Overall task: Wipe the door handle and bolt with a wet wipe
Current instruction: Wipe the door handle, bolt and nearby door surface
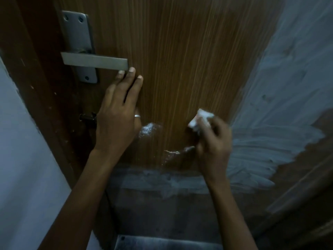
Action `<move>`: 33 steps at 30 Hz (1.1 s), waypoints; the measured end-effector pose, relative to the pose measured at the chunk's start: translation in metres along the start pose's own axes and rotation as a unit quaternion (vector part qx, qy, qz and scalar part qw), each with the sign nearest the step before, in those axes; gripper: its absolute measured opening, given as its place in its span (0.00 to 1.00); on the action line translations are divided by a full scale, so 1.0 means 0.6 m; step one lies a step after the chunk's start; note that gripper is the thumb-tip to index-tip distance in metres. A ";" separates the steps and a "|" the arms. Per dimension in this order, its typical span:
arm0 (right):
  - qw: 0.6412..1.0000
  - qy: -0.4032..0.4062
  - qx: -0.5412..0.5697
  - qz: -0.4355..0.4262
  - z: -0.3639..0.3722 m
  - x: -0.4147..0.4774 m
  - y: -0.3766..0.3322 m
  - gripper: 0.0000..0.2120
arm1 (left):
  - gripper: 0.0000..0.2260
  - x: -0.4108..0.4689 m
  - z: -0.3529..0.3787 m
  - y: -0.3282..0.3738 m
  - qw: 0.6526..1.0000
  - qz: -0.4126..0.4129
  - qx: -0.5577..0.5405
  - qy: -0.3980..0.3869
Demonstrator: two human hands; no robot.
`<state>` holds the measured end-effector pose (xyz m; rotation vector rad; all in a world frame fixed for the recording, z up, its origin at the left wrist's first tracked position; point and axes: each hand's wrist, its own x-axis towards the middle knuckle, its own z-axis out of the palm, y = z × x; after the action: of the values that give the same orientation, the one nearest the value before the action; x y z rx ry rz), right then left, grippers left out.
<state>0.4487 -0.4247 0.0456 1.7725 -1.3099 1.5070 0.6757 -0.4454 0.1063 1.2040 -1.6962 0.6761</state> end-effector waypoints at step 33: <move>0.998 -0.062 0.006 -0.003 0.081 -0.007 -0.112 0.23 | 0.30 -0.037 -0.052 -0.103 0.996 0.017 -0.051 -0.073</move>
<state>0.5312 -0.4338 0.0424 1.9021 -1.3553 1.4259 0.7466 -0.4335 0.0953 1.1790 -1.8536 0.5257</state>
